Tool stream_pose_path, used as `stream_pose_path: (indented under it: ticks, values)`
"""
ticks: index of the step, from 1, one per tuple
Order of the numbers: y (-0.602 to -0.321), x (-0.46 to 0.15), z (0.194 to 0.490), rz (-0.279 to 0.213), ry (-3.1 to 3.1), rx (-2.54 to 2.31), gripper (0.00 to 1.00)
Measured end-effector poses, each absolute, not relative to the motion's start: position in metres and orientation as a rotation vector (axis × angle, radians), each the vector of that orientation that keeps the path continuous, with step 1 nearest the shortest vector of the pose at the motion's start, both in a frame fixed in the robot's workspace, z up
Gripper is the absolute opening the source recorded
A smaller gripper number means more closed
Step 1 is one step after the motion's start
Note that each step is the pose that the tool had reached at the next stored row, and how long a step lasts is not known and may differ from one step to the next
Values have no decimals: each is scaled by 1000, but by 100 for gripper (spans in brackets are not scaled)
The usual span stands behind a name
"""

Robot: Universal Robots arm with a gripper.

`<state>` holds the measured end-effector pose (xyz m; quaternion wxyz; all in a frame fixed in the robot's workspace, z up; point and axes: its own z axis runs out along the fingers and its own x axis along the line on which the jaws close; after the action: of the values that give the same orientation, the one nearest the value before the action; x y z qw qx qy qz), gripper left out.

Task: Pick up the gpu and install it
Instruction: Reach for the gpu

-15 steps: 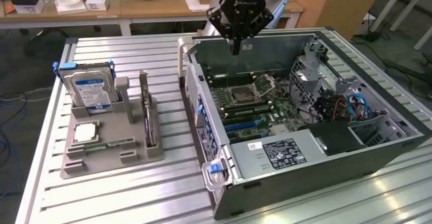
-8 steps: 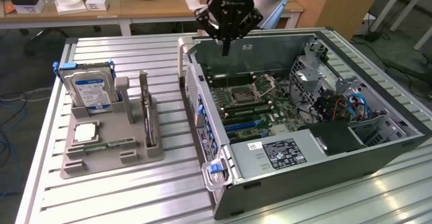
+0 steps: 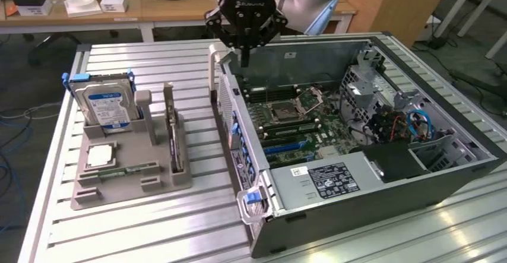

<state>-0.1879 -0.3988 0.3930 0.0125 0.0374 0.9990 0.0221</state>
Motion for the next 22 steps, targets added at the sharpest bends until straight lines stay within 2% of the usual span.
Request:
stream_pose_path:
  ticks: [22]
  values:
    - [-399,-286,392,69,3114,117,10]
